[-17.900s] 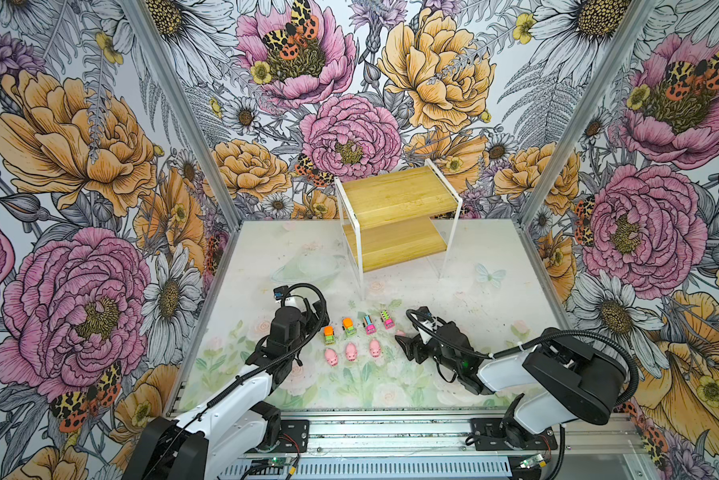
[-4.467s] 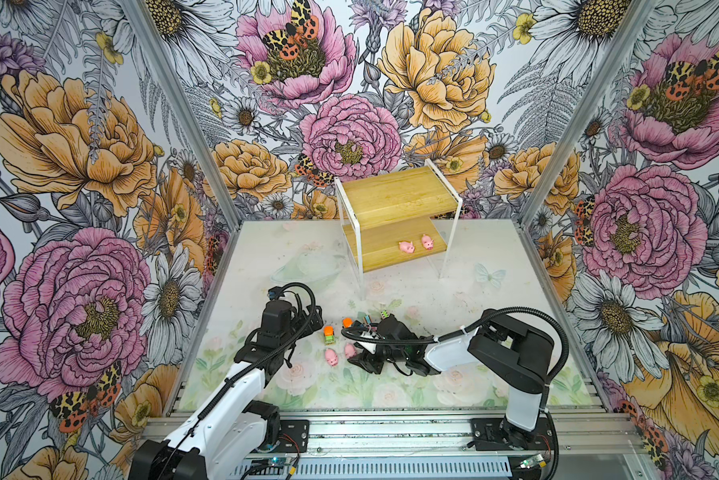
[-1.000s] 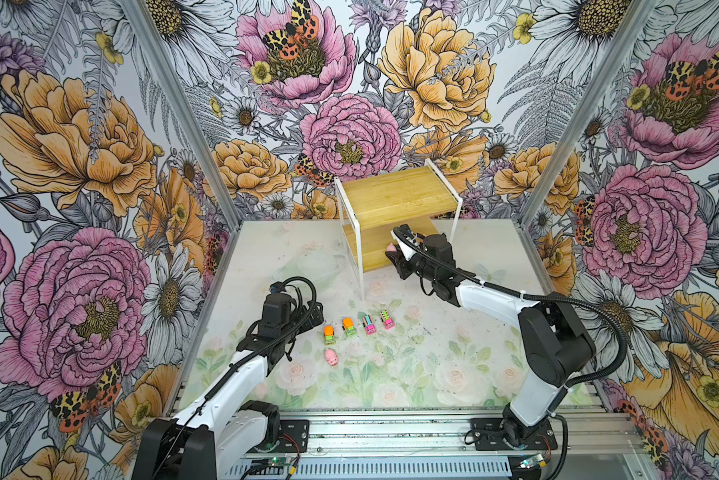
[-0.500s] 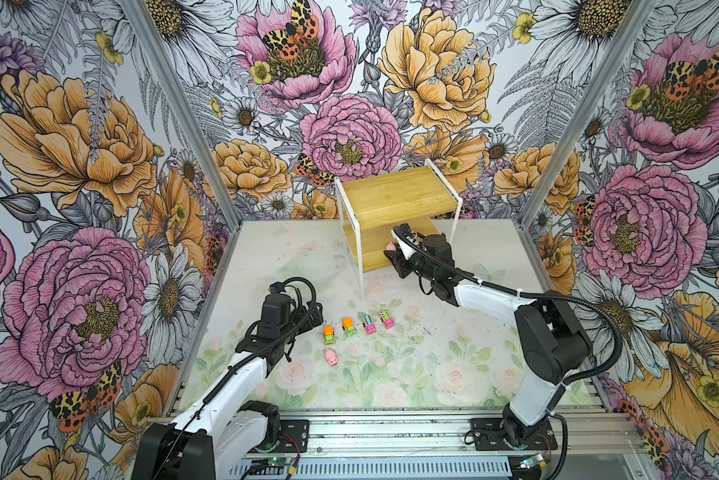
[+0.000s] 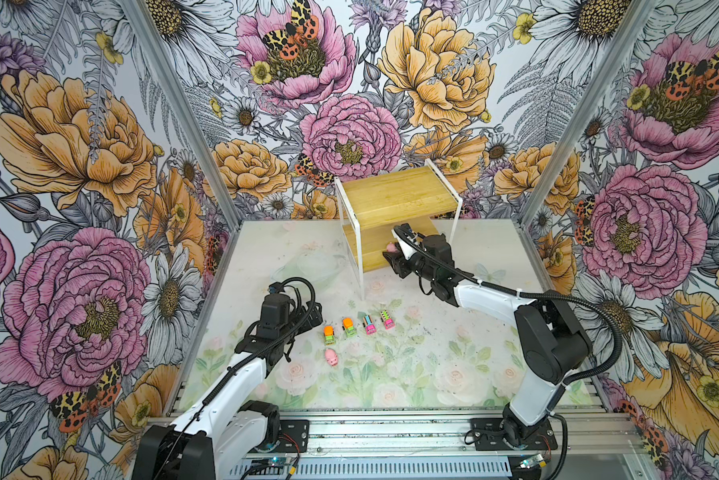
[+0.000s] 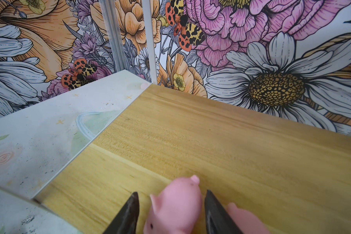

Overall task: Place and organize the plastic toys onto the shelf
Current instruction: 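Lower the pig onto the lower shelf and open the right gripper, then withdraw the right gripper back over the last pink pig, then lower the right gripper and close it on the last pink pig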

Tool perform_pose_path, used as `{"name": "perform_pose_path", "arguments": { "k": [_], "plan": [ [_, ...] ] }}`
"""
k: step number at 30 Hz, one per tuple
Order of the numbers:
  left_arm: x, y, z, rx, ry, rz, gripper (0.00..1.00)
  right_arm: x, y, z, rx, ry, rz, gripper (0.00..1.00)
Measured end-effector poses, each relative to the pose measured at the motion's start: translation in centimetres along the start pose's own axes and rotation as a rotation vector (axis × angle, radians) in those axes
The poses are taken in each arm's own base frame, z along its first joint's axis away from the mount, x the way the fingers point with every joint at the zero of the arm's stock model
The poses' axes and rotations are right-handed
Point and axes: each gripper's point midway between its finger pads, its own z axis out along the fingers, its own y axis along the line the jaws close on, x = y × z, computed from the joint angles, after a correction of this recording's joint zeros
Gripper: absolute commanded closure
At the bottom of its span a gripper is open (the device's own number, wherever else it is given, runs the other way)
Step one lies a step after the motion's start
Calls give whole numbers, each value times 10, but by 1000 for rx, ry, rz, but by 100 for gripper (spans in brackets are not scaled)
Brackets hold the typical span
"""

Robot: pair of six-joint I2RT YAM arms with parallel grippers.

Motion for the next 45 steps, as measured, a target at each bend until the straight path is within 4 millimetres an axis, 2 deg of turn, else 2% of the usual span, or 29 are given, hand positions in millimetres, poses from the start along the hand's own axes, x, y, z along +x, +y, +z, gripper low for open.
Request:
{"name": "perform_pose_path", "arguments": {
  "k": [3, 5, 8, 12, 16, 20, 22, 25, 27, 29, 30, 33, 36, 39, 45],
  "plan": [
    [0, 0, 0, 0, 0, 0, 1, 7, 1, -1, 1, 11, 0, 41],
    [0, 0, 0, 0, 0, 0, 1, 8, 0, -3, 4, 7, -1, 34],
    [0, 0, 0, 0, 0, 0, 1, 9, 2, -11, 9, 6, -9, 30],
    [-1, 1, 0, -3, -2, -2, 1, 9, 5, -27, 10, 0, -22, 26],
    [-1, 2, 0, -6, -4, -5, 1, 1, 13, -53, -2, -28, -44, 26],
    [-2, 5, 0, -13, -3, -11, 1, 0, 40, -80, -70, -57, -59, 26],
    [-2, 6, 0, -17, -4, -15, 1, 8, 73, -90, -151, -55, -66, 26],
    [-4, 7, 0, -14, -9, -18, 1, 35, 141, -101, -305, -5, -75, 27],
    [-6, 6, 1, -10, -15, -19, 1, 65, 185, -113, -400, 59, -74, 26],
    [-5, 7, 4, -10, -9, -22, 1, 93, 214, -126, -455, 127, -67, 27],
    [-4, 7, 4, -11, -3, -24, 1, 107, 223, -131, -464, 156, -59, 26],
    [-3, 7, 5, -7, 1, -24, 1, 141, 230, -143, -448, 206, -40, 26],
    [-2, 6, 5, -1, 4, -24, 1, 172, 231, -147, -407, 253, -50, 27],
    [1, 7, 4, 5, 6, -24, 1, 194, 232, -142, -373, 277, -70, 26],
    [9, 11, -5, 18, -15, -46, 1, 219, 234, -123, -348, 313, -102, 27]
  ]
}}
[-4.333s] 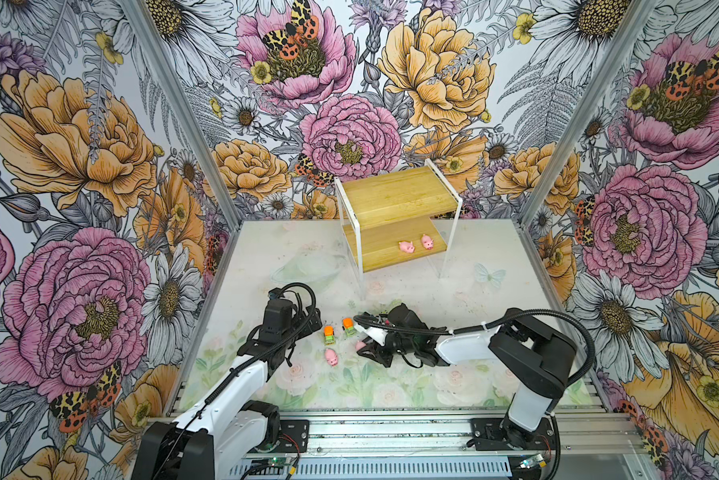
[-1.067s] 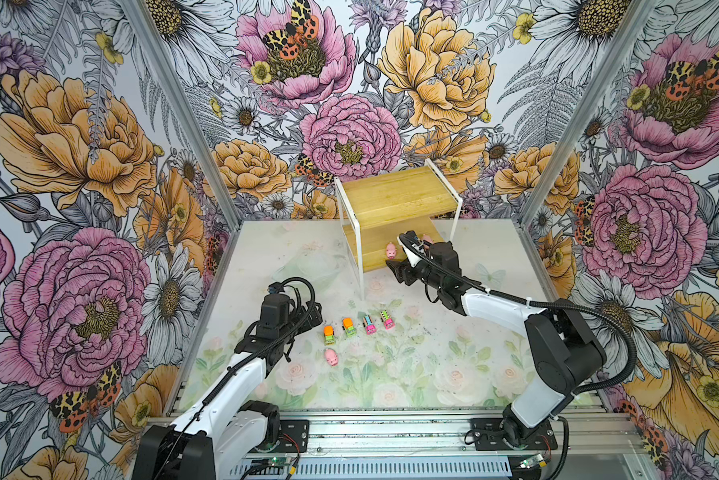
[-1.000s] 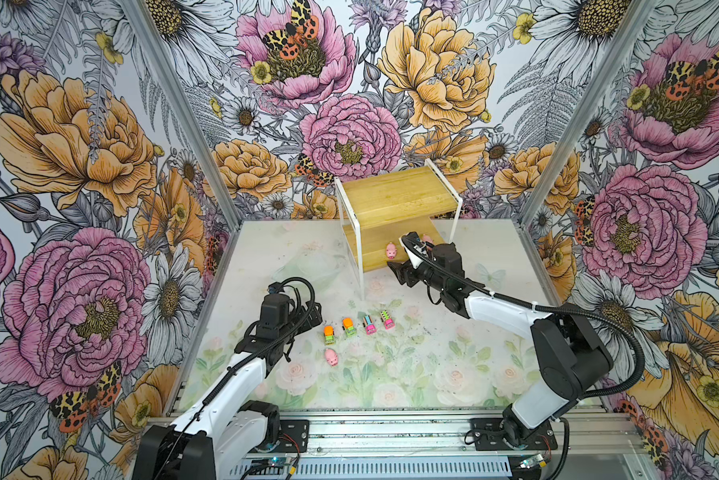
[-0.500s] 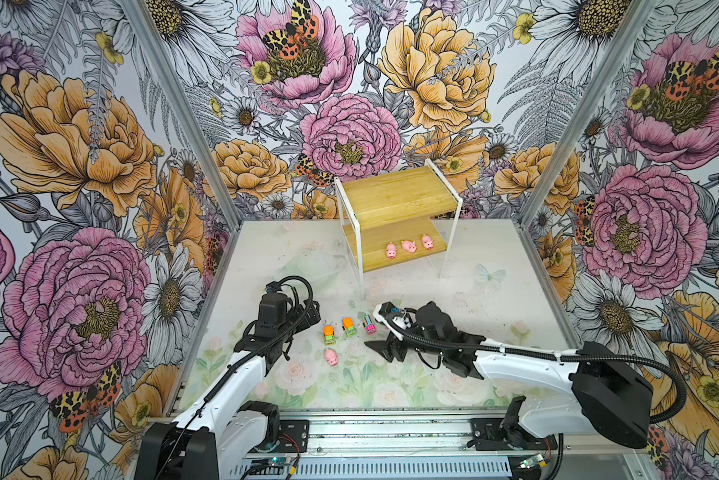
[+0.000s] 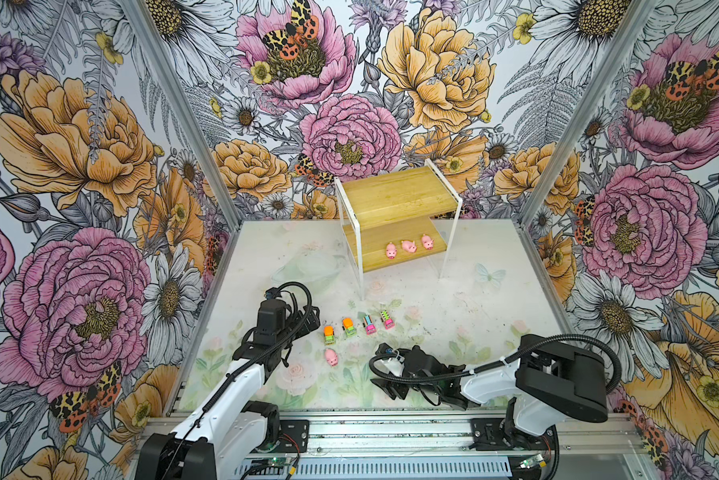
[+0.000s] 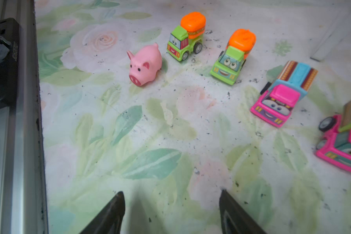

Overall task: Place and organize the plastic toys onto the shelf
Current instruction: 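Lower the right gripper and close it on the last pink pig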

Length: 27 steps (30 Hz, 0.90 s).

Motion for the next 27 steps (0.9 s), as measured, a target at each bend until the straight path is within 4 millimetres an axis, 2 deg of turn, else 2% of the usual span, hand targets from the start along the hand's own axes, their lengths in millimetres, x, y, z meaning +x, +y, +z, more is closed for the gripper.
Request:
{"name": "perform_pose_path", "arguments": {
  "k": [8, 17, 27],
  "plan": [
    [-4, 0, -16, 17, -56, -30, 1, -24, 6, 33, -28, -47, -47, 27],
    [1, 11, -18, -24, -33, -59, 1, -46, 19, 64, -110, -108, -95, 27],
    [4, 15, -17, -43, -18, -75, 1, -56, 19, 76, -152, -134, -95, 29]
  ]
}}
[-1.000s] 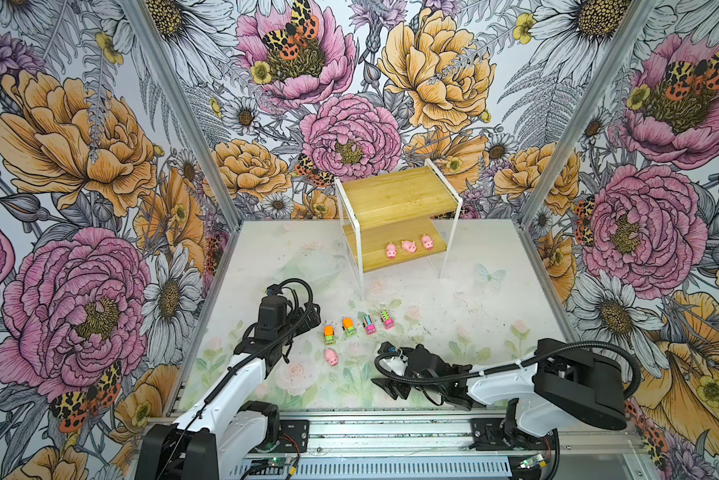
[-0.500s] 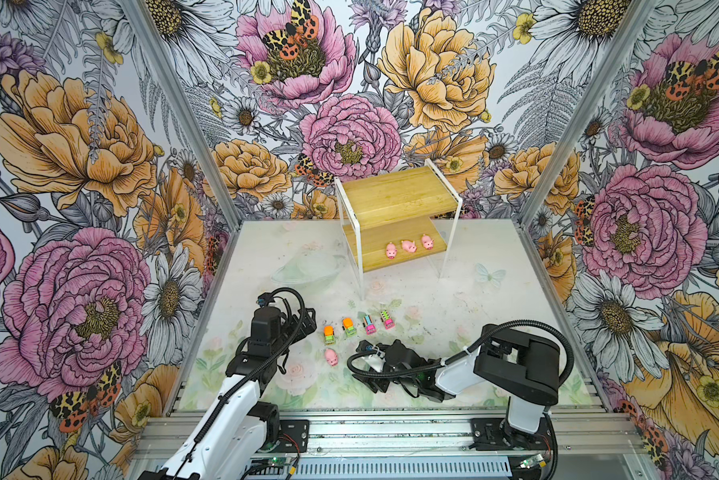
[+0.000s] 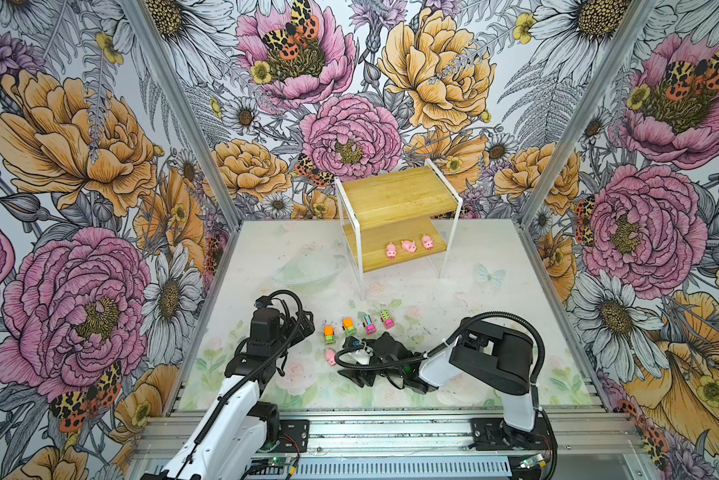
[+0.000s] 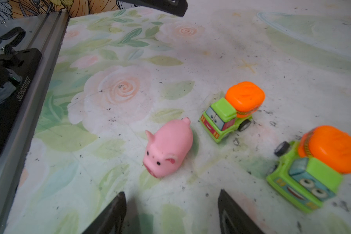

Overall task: Place and organize the plastic toys onto the shelf
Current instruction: 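Lower the right gripper and close it on the last pink pig, then lift the pig with the right gripper and carry it toward the lower shelf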

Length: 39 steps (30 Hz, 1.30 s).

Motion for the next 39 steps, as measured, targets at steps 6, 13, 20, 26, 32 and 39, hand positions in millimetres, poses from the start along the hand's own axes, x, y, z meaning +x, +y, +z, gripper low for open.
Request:
{"name": "perform_pose_path", "arguments": {
  "k": [6, 13, 20, 26, 32, 39],
  "plan": [
    [4, 5, 5, -23, 25, -6, 1, -5, 0, 7, -6, -11, -1, 29],
    [7, 7, 7, -29, 42, -5, 1, -8, -1, 12, -6, -11, 2, 29],
    [11, 6, 11, -25, 70, -1, 1, -12, -3, 19, -5, -10, 17, 30],
    [9, 3, 10, -13, 71, 3, 1, -15, -3, 24, -7, -13, 17, 31],
    [8, 3, 10, -9, 70, 7, 1, -18, -4, 30, -8, -17, 16, 33],
    [7, 5, 10, -12, 70, 2, 1, -20, -4, 35, -10, -20, 17, 47]
  ]
}}
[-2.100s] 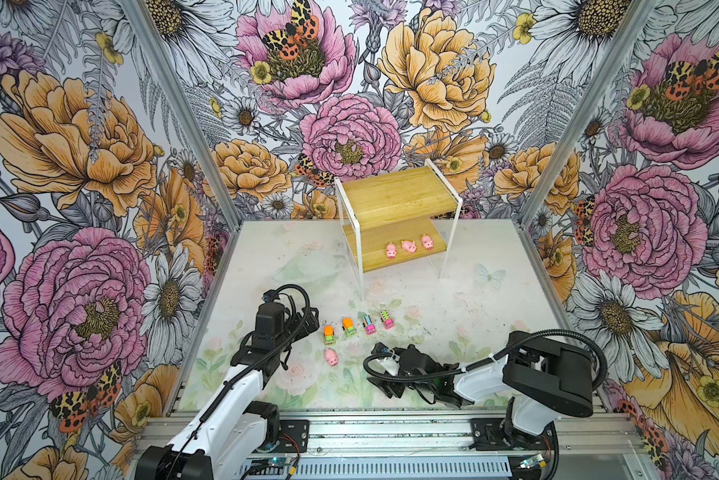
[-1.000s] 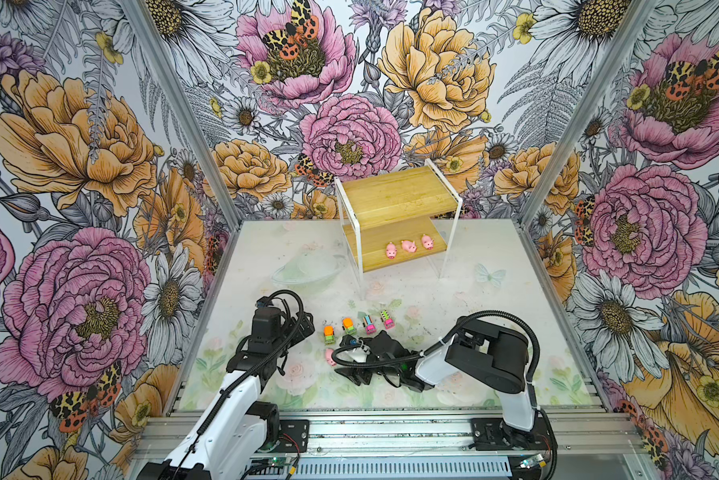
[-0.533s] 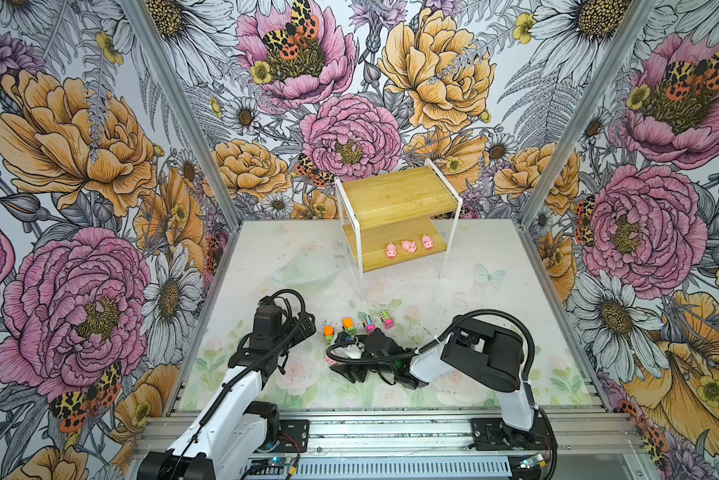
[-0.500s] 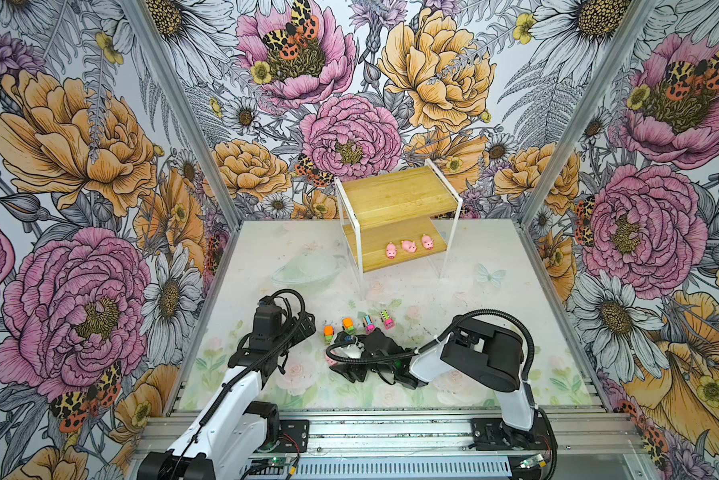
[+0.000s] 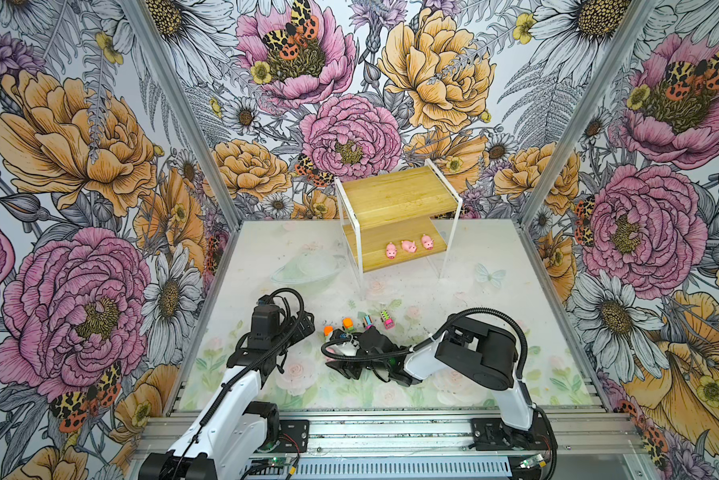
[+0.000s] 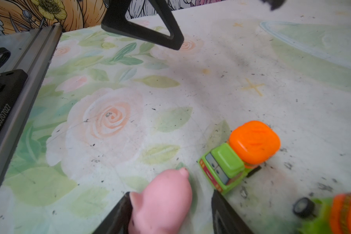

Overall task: Place and organize the plastic toys onto the shelf
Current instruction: 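Lift the pig with the right gripper and carry it toward the lower shelf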

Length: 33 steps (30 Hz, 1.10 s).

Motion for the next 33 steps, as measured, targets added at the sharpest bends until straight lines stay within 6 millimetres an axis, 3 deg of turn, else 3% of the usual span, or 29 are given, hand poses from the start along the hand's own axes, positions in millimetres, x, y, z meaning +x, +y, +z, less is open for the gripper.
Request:
{"name": "perform_pose_path", "arguments": {
  "k": [10, 21, 28, 33],
  "plan": [
    [3, 1, 3, -1, 21, 1, 1, 1, 3, 0, -20, -2, -9, 64],
    [-1, -2, 0, 11, 4, 1, 1, 9, 8, -14, -32, -5, -32, 71],
    [0, 1, 2, 3, 12, 6, 1, 14, 11, -44, -19, 17, -22, 72],
    [2, 2, 8, 0, 28, 11, 1, -18, -7, -79, 38, -63, 26, 73]
  ]
}}
